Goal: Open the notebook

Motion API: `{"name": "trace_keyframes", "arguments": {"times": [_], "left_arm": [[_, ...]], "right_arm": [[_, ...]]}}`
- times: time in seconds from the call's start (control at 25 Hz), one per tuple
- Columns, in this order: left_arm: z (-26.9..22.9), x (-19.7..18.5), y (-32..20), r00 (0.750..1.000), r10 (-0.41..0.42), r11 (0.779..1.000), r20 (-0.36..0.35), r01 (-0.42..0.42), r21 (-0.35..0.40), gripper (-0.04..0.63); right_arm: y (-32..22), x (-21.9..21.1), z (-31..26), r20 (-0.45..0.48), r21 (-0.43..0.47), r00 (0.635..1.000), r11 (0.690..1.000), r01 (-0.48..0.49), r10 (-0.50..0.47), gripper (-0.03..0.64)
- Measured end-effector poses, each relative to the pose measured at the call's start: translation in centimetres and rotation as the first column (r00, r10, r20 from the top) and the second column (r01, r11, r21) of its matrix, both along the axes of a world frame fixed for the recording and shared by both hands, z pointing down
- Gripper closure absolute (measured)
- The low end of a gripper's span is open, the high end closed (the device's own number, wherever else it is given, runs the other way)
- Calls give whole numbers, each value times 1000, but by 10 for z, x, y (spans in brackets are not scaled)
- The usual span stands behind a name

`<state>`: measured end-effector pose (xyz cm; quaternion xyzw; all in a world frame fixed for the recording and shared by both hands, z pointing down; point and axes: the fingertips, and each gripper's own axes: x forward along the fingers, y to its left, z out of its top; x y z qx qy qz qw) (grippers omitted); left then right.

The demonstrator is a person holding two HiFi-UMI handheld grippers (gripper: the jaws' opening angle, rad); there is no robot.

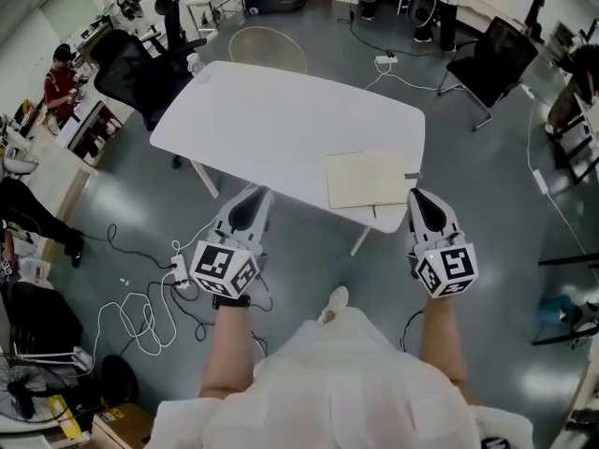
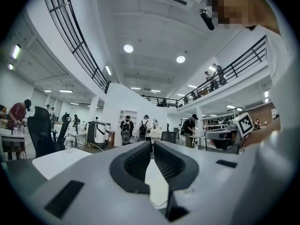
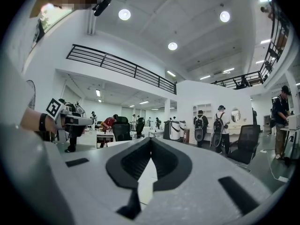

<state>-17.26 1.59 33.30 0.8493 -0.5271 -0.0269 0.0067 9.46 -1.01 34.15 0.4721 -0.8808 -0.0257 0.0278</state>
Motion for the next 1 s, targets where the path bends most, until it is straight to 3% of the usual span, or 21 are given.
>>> {"name": "trace_keyframes", "arguments": {"times": [1.0], "left_arm": [[21,80,-132,985,170,985,28,-170,-23,569]], "right_arm": [[-100,47,25,-52,-30,996,997,-74,72,612]]}}
